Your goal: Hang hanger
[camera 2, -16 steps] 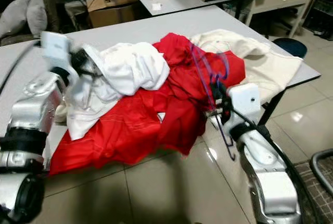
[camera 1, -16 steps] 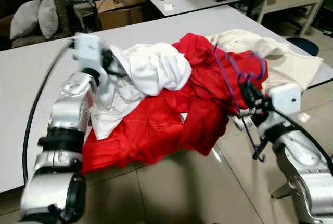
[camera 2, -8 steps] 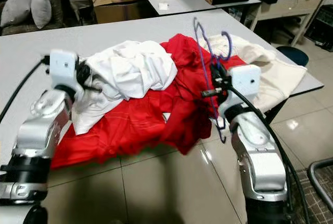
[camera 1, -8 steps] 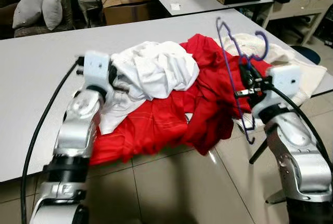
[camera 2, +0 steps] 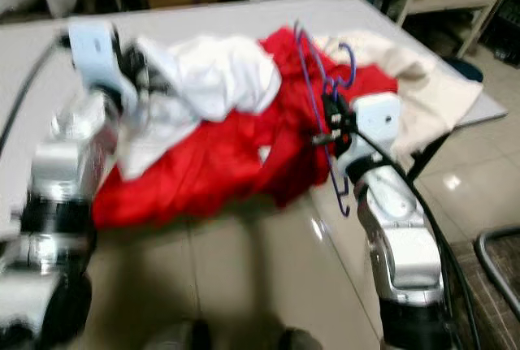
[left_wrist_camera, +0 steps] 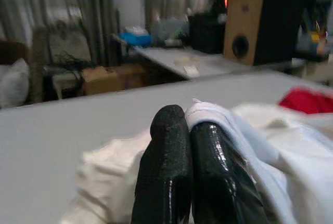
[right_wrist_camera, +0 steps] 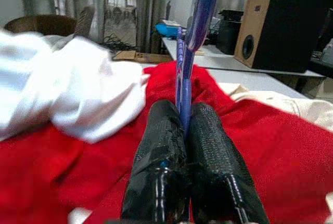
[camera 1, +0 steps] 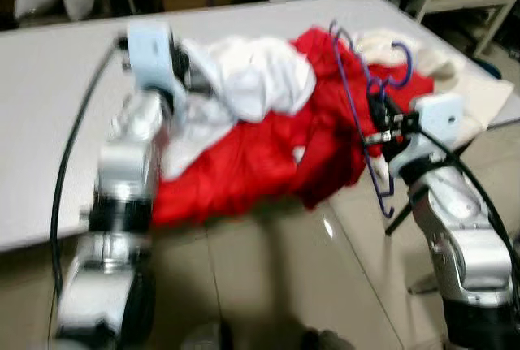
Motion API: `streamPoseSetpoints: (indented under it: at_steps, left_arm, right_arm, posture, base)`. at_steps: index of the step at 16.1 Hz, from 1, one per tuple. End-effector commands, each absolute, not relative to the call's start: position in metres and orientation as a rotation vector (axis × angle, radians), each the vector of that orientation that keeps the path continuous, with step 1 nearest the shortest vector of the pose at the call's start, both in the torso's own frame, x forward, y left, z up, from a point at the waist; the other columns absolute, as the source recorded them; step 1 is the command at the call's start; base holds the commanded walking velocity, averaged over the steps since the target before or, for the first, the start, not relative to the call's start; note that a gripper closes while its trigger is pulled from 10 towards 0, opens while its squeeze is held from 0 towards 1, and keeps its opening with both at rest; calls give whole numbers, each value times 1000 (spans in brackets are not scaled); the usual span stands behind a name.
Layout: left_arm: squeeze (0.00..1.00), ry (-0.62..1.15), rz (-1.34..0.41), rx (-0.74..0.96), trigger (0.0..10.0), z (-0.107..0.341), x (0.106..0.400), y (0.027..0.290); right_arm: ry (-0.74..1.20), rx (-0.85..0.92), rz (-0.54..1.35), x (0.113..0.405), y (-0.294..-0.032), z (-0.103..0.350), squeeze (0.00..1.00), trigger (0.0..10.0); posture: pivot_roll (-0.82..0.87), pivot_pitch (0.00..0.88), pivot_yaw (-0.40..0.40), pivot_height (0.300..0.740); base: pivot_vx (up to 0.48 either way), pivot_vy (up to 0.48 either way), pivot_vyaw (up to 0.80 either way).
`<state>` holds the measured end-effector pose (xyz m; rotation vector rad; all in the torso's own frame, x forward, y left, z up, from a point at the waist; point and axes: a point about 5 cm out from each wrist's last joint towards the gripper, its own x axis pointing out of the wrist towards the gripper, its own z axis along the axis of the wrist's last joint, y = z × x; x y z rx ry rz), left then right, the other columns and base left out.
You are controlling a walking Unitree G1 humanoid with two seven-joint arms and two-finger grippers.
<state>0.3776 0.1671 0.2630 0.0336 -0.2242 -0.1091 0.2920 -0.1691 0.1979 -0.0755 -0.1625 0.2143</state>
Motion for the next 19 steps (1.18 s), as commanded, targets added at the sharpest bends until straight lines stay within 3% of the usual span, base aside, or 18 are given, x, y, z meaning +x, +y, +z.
streamPoseSetpoints:
  at_steps: [1,3,6,7,9,10,11,13,15,16,19]
  left_arm:
    - [0,-348,-68,9,10000,302,378,182]
    - [0,-533,-34,12,10000,368,371,202]
    - [0,-758,-64,3,10000,437,342,213]
    - [0,-744,-124,9,10000,436,340,205]
    - [0,-538,-481,96,10000,380,343,168]
    - [0,-355,-594,181,9098,334,344,157]
    - [0,-77,-671,282,0,268,342,153]
    - [0,211,-700,474,0,199,331,164]
    - [0,374,-654,640,0,173,324,184]
    - [0,415,-491,641,0,177,326,205]
    - [0,409,-513,564,0,184,323,205]
  right_arm:
    - [-194,-78,210,293,-173,203,0,10000]
    - [-222,-74,215,296,-171,212,0,10000]
    - [-232,-74,216,295,-172,214,0,10000]
    - [-232,-75,216,295,-173,214,0,10000]
    - [-229,-77,218,293,-174,213,0,10000]
    - [-223,-80,230,292,-174,212,0,10000]
    - [-215,-84,250,290,-174,209,0,10000]
    - [-198,-88,271,287,-175,206,0,10000]
    - [-176,-103,302,283,-176,202,0,10000]
    - [-144,-130,364,276,-177,197,0,10000]
    - [-107,-147,446,269,-175,192,0,10000]
  posture:
    - [-47,0,-8,740]
    - [-44,0,-4,740]
    - [-32,0,-4,740]
    - [-30,0,-4,740]
    - [-24,0,-3,740]
    - [-25,0,-1,740]
    - [-23,0,-1,740]
    - [-26,0,-2,740]
    - [-29,0,-3,740]
    - [-38,0,5,740]
    - [-38,0,7,740]
  base:
    - [-289,0,0]
    - [-283,0,0]
    - [-94,0,0]
    - [0,0,0]
    - [0,0,0]
    - [0,0,0]
    - [0,0,0]
    - [0,0,0]
    - [0,0,0]
    - [0,0,0]
    - [0,0,0]
